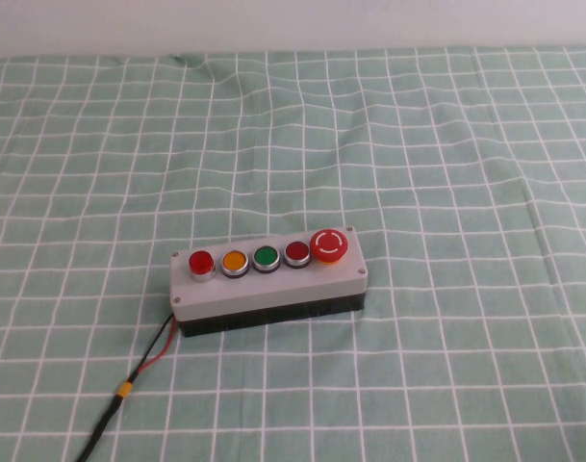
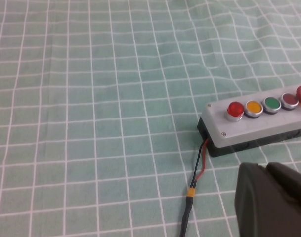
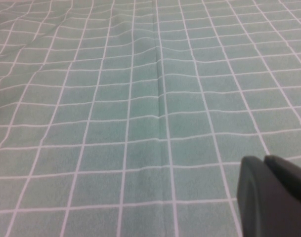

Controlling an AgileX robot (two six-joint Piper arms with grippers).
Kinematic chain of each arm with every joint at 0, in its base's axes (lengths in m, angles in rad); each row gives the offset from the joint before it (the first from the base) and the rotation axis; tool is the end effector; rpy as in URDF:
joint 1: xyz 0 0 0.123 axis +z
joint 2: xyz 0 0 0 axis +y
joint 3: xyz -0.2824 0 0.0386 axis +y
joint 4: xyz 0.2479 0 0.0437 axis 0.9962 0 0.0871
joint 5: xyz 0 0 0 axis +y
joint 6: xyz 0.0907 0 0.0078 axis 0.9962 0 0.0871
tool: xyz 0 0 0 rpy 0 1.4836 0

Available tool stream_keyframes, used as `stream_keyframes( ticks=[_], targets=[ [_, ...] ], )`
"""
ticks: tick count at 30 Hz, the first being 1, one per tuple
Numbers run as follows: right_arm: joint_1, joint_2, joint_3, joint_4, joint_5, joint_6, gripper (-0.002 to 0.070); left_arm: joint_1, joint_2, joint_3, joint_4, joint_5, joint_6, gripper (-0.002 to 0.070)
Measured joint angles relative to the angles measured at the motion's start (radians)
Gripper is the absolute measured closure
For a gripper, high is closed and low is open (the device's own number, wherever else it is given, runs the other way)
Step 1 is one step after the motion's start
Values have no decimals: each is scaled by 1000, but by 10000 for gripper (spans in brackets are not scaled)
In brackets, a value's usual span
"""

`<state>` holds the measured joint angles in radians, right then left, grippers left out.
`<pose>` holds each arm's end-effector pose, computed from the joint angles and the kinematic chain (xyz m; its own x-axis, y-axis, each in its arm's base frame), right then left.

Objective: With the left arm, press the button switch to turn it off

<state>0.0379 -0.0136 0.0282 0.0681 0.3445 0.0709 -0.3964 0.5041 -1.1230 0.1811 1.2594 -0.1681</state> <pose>0.0531 0.0041 0.1733 -0.2733 0.1243 -0.9539 -0.0234 0.9905 0.1358 0.0285 0.0050 0.4257 -0.5054 0.0921 -0.8580 0.1901 0.9817 -0.0066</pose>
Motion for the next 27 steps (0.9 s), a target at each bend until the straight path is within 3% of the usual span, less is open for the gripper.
stream_keyframes(
  ticks=[16, 22, 27],
  targets=[
    [0, 0, 0, 0, 0, 0, 694, 5, -8, 16, 51, -30, 0, 677],
    [0, 0, 0, 0, 0, 0, 694, 77, -111, 176, 124, -244, 0, 677],
    [0, 0, 0, 0, 0, 0, 694, 146, -262, 445, 135, -496, 0, 677]
  ],
)
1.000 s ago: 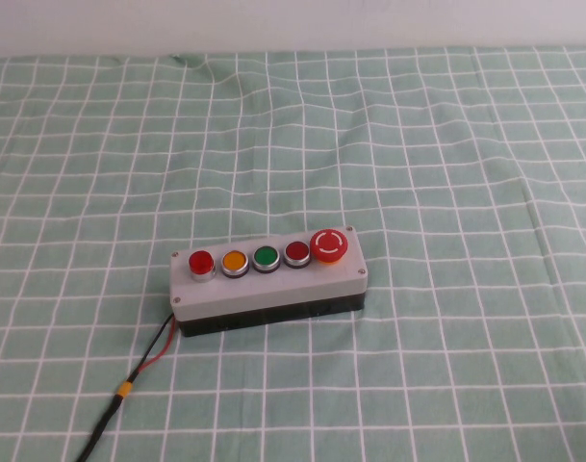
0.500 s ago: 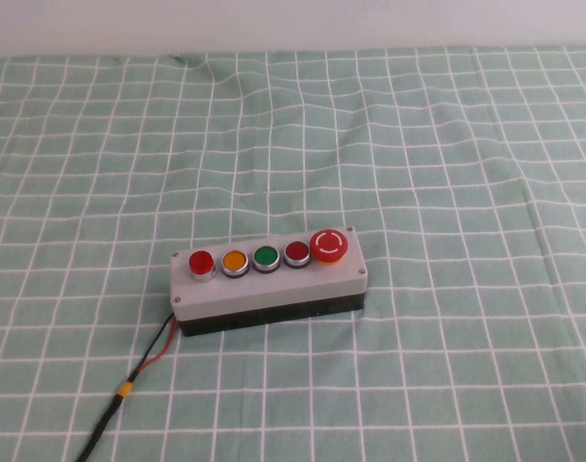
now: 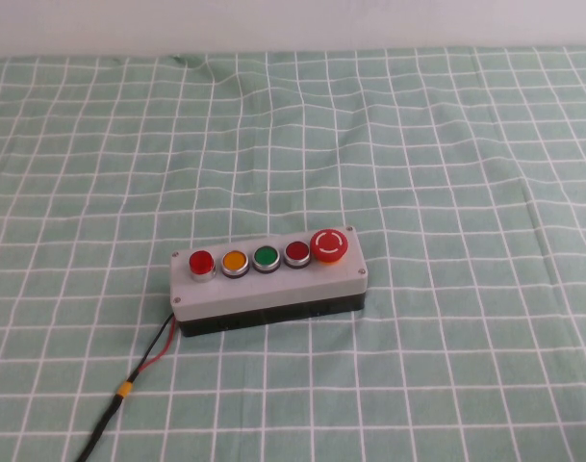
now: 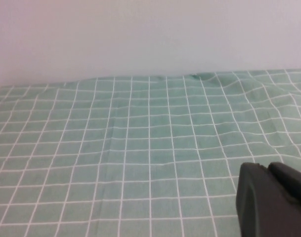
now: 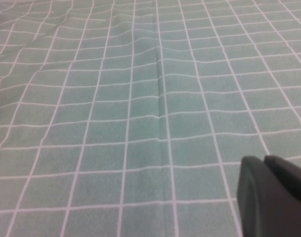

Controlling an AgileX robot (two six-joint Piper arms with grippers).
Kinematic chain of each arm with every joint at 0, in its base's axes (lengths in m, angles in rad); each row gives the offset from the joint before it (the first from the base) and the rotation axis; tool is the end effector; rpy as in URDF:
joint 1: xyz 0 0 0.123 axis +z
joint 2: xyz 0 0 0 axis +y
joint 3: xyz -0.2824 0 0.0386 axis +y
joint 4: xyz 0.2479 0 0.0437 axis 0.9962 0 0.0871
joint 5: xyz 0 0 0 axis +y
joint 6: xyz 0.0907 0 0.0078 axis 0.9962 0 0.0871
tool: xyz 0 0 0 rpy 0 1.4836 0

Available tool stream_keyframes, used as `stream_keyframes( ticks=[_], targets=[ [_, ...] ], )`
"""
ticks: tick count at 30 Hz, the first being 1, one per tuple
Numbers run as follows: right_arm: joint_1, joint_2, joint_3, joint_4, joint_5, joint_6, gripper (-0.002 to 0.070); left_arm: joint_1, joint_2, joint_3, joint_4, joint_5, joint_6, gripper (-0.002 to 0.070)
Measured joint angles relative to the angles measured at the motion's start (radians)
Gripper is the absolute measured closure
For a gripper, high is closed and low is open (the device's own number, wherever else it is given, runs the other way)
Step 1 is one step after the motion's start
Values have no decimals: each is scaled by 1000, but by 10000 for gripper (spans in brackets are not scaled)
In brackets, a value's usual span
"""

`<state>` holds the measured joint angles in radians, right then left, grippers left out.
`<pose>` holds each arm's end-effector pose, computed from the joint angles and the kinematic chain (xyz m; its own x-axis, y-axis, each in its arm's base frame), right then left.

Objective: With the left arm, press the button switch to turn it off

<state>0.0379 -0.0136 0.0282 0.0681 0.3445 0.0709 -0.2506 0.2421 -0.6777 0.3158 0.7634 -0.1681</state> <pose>0.0531 0.0041 0.1733 -0.2733 0.1243 -0.9539 -0.0234 0.9905 0.1358 0.0322 0.0120 0.3533 -0.2041 0.1164 -0.9720 0.0521 0.9928 0.1080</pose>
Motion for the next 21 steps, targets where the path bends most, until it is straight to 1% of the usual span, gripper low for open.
stream_keyframes(
  ticks=[6, 12, 17, 21],
  targets=[
    [0, 0, 0, 0, 0, 0, 694, 70, -156, 314, -18, -256, -36, 677],
    [0, 0, 0, 0, 0, 0, 694, 115, -250, 566, -91, -425, -102, 677],
    [0, 0, 0, 0, 0, 0, 694, 119, -252, 691, -167, -543, -112, 677],
    [0, 0, 0, 0, 0, 0, 694, 119, -254, 702, -197, -533, -112, 677]
  ],
)
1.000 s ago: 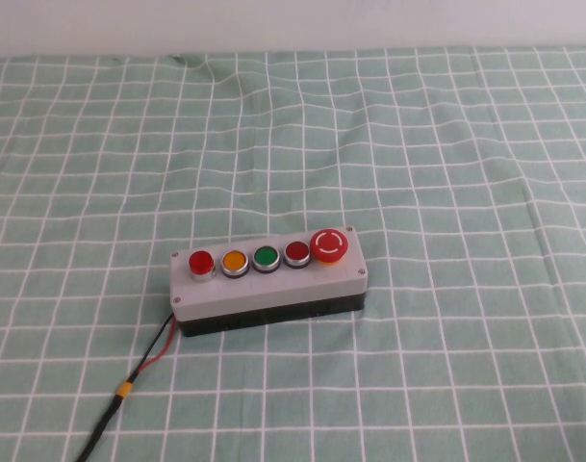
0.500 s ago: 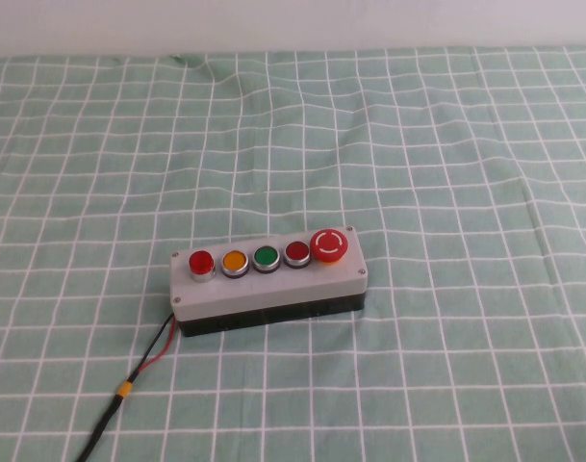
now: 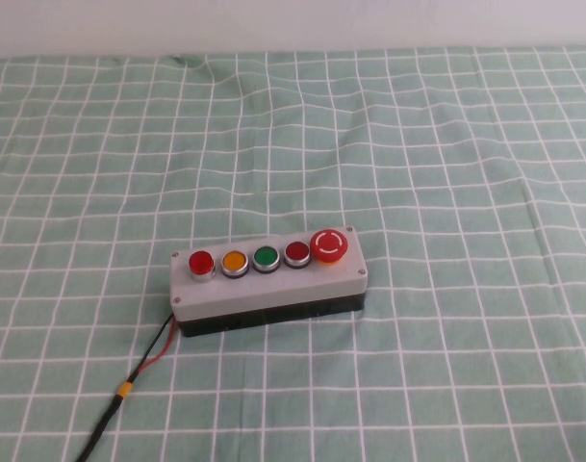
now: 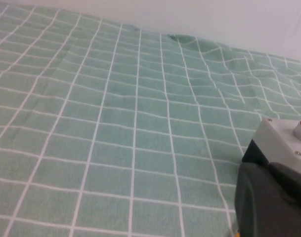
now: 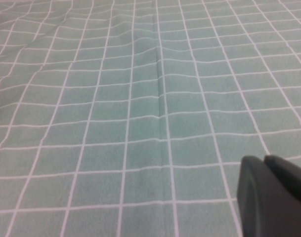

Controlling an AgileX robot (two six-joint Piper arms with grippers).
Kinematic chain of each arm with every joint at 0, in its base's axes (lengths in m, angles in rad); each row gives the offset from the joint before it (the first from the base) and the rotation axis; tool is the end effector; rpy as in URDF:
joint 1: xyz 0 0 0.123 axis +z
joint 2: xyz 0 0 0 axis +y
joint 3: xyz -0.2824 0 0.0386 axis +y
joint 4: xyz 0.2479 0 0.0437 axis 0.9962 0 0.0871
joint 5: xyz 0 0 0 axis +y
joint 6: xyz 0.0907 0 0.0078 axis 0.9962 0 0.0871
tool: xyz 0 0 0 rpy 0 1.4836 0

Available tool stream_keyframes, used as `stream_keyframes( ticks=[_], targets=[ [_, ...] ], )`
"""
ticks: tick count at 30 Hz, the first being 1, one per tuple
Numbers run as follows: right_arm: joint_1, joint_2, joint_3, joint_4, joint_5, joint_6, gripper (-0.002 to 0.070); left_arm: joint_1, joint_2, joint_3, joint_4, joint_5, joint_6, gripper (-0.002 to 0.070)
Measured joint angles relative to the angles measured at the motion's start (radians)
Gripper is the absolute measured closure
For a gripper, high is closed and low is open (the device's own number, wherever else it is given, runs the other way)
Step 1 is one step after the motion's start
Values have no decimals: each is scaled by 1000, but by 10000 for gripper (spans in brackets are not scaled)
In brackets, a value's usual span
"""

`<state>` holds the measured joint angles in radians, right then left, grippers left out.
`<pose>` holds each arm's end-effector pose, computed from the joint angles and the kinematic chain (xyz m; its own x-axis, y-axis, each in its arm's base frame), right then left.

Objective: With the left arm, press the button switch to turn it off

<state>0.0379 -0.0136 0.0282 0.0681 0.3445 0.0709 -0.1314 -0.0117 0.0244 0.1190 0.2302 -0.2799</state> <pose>0.0531 0.0041 0.1733 -0.2733 0.1243 -0.9539 -0.0234 0.9905 0.1358 0.0554 -0.0048 0.1847 -0.1672 -0.1425 -0.9756 0.0782 0.9845 -0.1572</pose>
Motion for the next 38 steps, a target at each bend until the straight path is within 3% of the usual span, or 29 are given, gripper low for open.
stream_keyframes(
  ticks=[8, 38],
  targets=[
    [0, 0, 0, 0, 0, 0, 694, 0, 0, 2, 20, 164, 2, 677],
    [0, 0, 0, 0, 0, 0, 694, 0, 0, 2, 37, 168, 70, 677]
  ],
)
